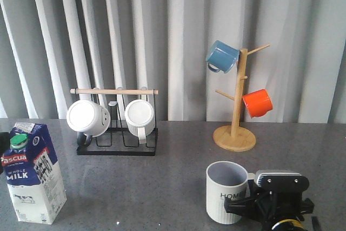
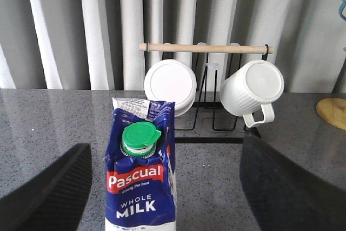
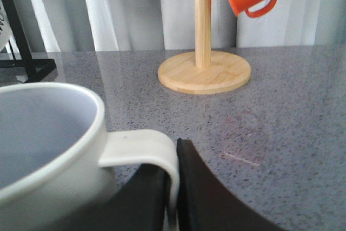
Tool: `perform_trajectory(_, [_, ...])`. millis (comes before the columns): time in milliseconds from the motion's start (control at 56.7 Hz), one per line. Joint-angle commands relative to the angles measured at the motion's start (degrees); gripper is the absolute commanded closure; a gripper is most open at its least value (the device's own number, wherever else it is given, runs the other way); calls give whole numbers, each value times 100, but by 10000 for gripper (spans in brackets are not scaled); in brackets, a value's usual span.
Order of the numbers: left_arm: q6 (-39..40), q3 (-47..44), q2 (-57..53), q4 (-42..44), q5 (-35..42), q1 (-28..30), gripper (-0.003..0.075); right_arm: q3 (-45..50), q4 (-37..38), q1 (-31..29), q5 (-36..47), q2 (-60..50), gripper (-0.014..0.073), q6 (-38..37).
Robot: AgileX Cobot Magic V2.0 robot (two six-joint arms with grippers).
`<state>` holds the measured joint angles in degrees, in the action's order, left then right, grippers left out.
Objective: Place milk next to cup
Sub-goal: 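Slide the held mug toward the table's middle and set it down, then open the right gripper and withdraw it from the mug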
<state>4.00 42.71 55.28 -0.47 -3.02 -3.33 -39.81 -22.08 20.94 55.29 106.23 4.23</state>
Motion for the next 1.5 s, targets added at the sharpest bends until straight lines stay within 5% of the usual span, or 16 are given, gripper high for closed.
perform_trajectory(0, [49,214,-62,-43,436,-23,187,-279,-71,155,584,-149,599,62])
perform_trajectory(353, [49,214,-62,-43,436,-23,187,-483,-312,281,2,-142,578,286])
perform_trajectory(653, [49,214,-62,-43,436,-23,187,-423,-492,286,-141,-142,438,314])
perform_trajectory(936, [49,214,-62,-43,436,-23,187,407,-407,286,572,-204,279,142])
perform_trajectory(1218, [49,214,-62,-43,436,-23,187,1108,74,279,784,-980,251,448])
perform_trajectory(1483, [49,214,-62,-43,436,-23,187,830,1064,-303,-1021,-2564,251,1046])
